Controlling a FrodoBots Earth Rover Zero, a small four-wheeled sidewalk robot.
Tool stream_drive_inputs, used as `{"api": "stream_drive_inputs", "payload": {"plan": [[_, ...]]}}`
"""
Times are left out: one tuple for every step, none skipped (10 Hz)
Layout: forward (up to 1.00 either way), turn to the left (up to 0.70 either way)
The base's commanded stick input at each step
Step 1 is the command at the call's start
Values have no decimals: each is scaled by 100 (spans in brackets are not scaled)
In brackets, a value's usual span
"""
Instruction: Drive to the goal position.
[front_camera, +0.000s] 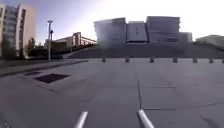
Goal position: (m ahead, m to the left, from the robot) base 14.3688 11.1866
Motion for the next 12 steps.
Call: {"api": "stream_drive_inputs", "payload": {"plan": [[100, 0], [100, 0], [100, 0], [100, 0], [100, 0], [100, 0], [100, 0], [100, 0], [100, 0], [100, 0], [100, -21], [100, -27]]}}
